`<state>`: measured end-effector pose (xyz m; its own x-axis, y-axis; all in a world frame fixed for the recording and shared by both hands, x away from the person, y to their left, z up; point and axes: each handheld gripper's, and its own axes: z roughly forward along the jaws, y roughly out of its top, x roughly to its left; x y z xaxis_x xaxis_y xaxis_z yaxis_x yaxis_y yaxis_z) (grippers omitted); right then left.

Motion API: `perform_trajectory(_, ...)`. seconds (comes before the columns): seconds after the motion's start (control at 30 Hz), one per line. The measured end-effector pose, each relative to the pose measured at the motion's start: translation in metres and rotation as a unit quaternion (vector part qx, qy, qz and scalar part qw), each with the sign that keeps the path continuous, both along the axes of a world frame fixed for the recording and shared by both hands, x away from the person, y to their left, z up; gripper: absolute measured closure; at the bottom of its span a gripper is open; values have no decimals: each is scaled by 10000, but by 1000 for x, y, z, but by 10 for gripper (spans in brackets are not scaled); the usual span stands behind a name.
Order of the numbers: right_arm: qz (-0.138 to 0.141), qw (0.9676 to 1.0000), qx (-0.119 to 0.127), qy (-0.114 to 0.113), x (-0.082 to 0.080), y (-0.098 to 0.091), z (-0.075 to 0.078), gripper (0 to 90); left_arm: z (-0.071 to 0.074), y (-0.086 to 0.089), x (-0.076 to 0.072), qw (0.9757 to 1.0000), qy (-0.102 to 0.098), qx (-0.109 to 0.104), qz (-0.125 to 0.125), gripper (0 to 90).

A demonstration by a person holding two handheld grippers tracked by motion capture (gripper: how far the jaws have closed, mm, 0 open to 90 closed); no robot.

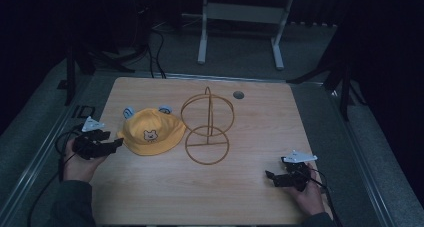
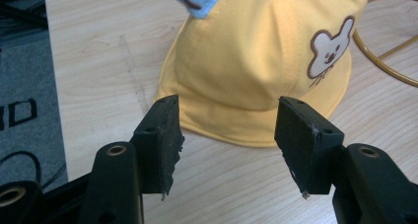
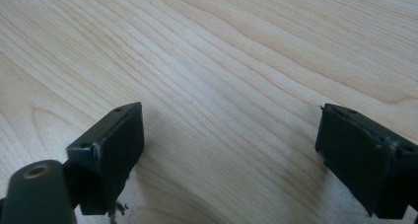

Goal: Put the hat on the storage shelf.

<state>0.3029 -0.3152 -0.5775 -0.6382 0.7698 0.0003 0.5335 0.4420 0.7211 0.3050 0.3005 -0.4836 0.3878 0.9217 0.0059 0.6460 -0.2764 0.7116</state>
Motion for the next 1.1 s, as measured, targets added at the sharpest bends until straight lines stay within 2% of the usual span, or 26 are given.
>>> perform_trajectory(0.1,1,10000,0,-2,0,0,0,111,2,-2,2,10000,-1,83,-33,432)
perform_trajectory(0.2,-4,10000,0,-2,0,0,0,111,5,-1,2,10000,-40,32,-50,439)
perform_trajectory(0.33,-11,10000,2,-3,0,0,0,111,8,0,3,9999,-50,72,-66,441)
perform_trajectory(0.47,-12,10000,2,-3,0,0,0,111,16,-1,3,9997,-68,169,-156,442)
perform_trajectory(0.7,-14,10000,2,-5,0,0,0,112,19,-1,8,9995,113,263,-163,437)
perform_trajectory(1.1,-25,10000,5,0,-1,0,0,111,32,-5,13,9984,178,455,-292,434)
